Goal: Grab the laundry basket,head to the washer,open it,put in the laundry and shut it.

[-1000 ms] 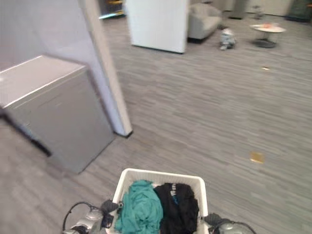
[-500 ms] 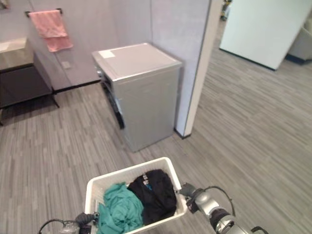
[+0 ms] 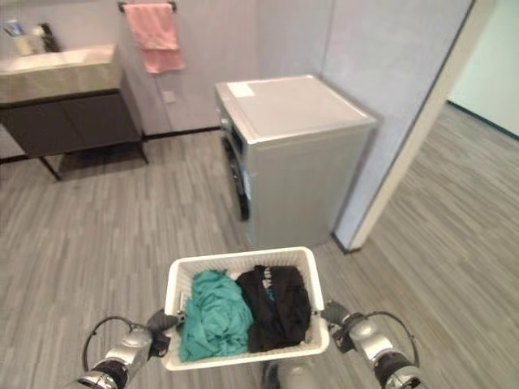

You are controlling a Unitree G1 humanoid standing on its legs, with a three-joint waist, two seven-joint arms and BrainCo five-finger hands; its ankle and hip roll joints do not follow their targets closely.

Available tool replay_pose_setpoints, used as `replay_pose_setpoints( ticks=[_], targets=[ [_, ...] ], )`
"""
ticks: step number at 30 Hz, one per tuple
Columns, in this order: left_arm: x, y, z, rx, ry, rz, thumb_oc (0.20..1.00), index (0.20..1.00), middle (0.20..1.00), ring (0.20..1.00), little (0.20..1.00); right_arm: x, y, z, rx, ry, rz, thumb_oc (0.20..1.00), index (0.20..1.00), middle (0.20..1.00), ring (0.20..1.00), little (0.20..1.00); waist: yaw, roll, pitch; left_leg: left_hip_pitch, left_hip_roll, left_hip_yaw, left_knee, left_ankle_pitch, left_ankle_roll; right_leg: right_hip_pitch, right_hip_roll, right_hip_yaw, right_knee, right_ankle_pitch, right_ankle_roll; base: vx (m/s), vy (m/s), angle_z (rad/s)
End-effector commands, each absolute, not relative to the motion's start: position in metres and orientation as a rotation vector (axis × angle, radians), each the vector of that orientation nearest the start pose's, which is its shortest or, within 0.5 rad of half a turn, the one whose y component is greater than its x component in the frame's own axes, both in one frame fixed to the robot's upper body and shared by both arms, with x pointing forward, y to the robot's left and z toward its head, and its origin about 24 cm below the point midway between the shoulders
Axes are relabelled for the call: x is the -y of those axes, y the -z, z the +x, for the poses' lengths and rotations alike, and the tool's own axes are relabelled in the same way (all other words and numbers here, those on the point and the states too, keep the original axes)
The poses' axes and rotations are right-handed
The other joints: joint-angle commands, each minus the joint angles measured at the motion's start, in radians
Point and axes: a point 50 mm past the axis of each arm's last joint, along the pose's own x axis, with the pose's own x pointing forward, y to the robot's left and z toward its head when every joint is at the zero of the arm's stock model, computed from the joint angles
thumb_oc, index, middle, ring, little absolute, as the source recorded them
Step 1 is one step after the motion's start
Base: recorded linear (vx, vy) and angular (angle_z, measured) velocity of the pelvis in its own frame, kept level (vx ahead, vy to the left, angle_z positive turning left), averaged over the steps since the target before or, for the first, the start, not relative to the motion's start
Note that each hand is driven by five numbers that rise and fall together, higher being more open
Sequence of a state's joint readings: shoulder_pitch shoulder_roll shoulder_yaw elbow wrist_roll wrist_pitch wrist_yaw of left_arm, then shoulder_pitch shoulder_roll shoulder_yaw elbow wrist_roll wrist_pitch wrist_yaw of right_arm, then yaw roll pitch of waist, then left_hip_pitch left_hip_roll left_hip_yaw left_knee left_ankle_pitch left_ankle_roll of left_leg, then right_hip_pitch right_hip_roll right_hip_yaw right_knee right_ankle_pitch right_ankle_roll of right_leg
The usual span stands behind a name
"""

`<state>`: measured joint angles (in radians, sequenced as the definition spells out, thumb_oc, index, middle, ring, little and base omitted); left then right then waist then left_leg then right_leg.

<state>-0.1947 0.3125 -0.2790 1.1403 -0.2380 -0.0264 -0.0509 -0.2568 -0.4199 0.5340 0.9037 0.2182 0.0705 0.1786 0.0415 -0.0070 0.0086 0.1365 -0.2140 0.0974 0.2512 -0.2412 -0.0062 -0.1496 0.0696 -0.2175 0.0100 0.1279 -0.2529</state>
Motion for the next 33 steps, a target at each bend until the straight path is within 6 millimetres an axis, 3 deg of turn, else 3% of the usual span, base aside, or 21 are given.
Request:
replay_pose_setpoints(
  ticks=[1, 9, 16, 18, 20, 21, 23, 24, 26, 27, 30, 33],
  targets=[
    [-0.262, 0.112, 0.195, -0.906, -0.061, 0.268, 0.200, 0.200, 0.200, 0.200, 0.200, 0.186, 0.066, 0.265, -0.648, -0.400, -0.332, 0.200, 0.200, 0.200, 0.200, 0.200, -0.024, -0.022, 0.005, 0.004, 0.146, -0.049, -0.218, 0.164, -0.006, -0.007, -0.139, 0.010, 0.066, 0.023, 0.369, 0.13, -0.130, 0.15],
    [-0.263, 0.113, 0.194, -0.908, -0.076, 0.249, 0.200, 0.200, 0.200, 0.200, 0.200, 0.184, 0.061, 0.266, -0.615, -0.434, -0.379, 0.200, 0.200, 0.200, 0.200, 0.200, -0.029, -0.019, -0.009, 0.006, 0.195, -0.045, -0.235, 0.181, -0.039, 0.006, -0.109, -0.022, 0.047, -0.014, 0.348, 0.10, -0.108, 0.03],
    [-0.272, 0.115, 0.184, -0.937, -0.112, 0.243, 0.200, 0.200, 0.200, 0.200, 0.200, 0.166, 0.045, 0.271, -0.512, -0.527, -0.409, 0.200, 0.200, 0.200, 0.200, 0.200, -0.028, -0.015, -0.015, 0.006, 0.221, -0.027, -0.202, 0.192, -0.057, 0.031, -0.080, -0.022, 0.039, -0.042, 0.327, 0.08, -0.068, 0.03],
    [-0.274, 0.115, 0.182, -0.937, -0.120, 0.240, 0.200, 0.200, 0.200, 0.200, 0.200, 0.163, 0.040, 0.271, -0.488, -0.548, -0.419, 0.200, 0.200, 0.200, 0.200, 0.200, -0.026, -0.018, -0.012, -0.008, 0.228, -0.019, -0.159, 0.203, -0.068, 0.038, -0.072, -0.023, 0.035, -0.049, 0.320, 0.03, -0.055, 0.01],
    [-0.272, 0.110, 0.192, -0.907, -0.115, 0.241, 0.200, 0.200, 0.200, 0.200, 0.200, 0.167, 0.034, 0.272, -0.454, -0.528, -0.416, 0.200, 0.200, 0.200, 0.200, 0.200, -0.034, -0.041, 0.023, -0.116, 0.265, 0.035, 0.040, 0.272, -0.101, 0.058, -0.085, -0.040, 0.026, -0.055, 0.305, -0.03, -0.123, 0.13],
    [-0.271, 0.107, 0.198, -0.889, -0.114, 0.242, 0.200, 0.200, 0.200, 0.200, 0.200, 0.170, 0.030, 0.272, -0.437, -0.524, -0.429, 0.200, 0.200, 0.200, 0.200, 0.200, -0.034, -0.054, 0.048, -0.172, 0.286, 0.069, 0.166, 0.289, -0.103, 0.079, -0.087, -0.055, 0.017, -0.064, 0.292, -0.02, -0.135, 0.31],
    [-0.271, 0.105, 0.201, -0.880, -0.116, 0.244, 0.200, 0.200, 0.200, 0.200, 0.200, 0.175, 0.030, 0.271, -0.438, -0.510, -0.435, 0.200, 0.200, 0.200, 0.200, 0.200, -0.037, -0.054, 0.058, -0.200, 0.303, 0.099, 0.195, 0.293, -0.100, 0.087, -0.087, -0.065, 0.013, -0.072, 0.286, 0.02, -0.056, 0.28],
    [-0.269, 0.103, 0.206, -0.871, -0.108, 0.249, 0.200, 0.200, 0.200, 0.200, 0.200, 0.181, 0.031, 0.269, -0.443, -0.493, -0.442, 0.200, 0.200, 0.200, 0.200, 0.200, -0.043, -0.053, 0.066, -0.227, 0.325, 0.147, 0.166, 0.281, -0.090, 0.095, -0.094, -0.080, 0.009, -0.081, 0.288, 0.04, 0.025, 0.21],
    [-0.266, 0.102, 0.210, -0.864, -0.097, 0.251, 0.200, 0.200, 0.200, 0.200, 0.200, 0.185, 0.032, 0.266, -0.452, -0.479, -0.443, 0.200, 0.200, 0.200, 0.200, 0.200, -0.042, -0.053, 0.071, -0.259, 0.324, 0.166, 0.132, 0.253, -0.080, 0.106, -0.101, -0.088, 0.006, -0.084, 0.294, 0.07, 0.054, 0.39],
    [-0.263, 0.102, 0.213, -0.860, -0.082, 0.268, 0.200, 0.200, 0.200, 0.200, 0.200, 0.191, 0.034, 0.260, -0.460, -0.465, -0.449, 0.200, 0.200, 0.200, 0.200, 0.200, -0.043, -0.059, 0.067, -0.336, 0.283, 0.170, 0.034, 0.215, -0.051, 0.121, -0.118, -0.102, 0.001, -0.095, 0.306, 0.15, 0.105, 0.34],
    [-0.262, 0.103, 0.211, -0.859, -0.073, 0.282, 0.200, 0.200, 0.200, 0.200, 0.200, 0.194, 0.041, 0.253, -0.484, -0.454, -0.455, 0.200, 0.200, 0.200, 0.200, 0.200, -0.025, -0.041, 0.067, -0.427, 0.276, 0.175, -0.158, 0.387, -0.071, 0.168, -0.091, -0.090, -0.003, -0.124, 0.311, 0.24, 0.134, 0.71],
    [-0.264, 0.103, 0.209, -0.858, -0.078, 0.285, 0.200, 0.200, 0.200, 0.200, 0.200, 0.192, 0.043, 0.252, -0.482, -0.459, -0.459, 0.200, 0.200, 0.200, 0.200, 0.200, -0.006, -0.028, 0.067, -0.467, 0.315, 0.202, -0.282, 0.479, -0.091, 0.224, -0.080, -0.048, 0.003, -0.160, 0.312, 0.29, 0.170, -0.20]
  ],
)
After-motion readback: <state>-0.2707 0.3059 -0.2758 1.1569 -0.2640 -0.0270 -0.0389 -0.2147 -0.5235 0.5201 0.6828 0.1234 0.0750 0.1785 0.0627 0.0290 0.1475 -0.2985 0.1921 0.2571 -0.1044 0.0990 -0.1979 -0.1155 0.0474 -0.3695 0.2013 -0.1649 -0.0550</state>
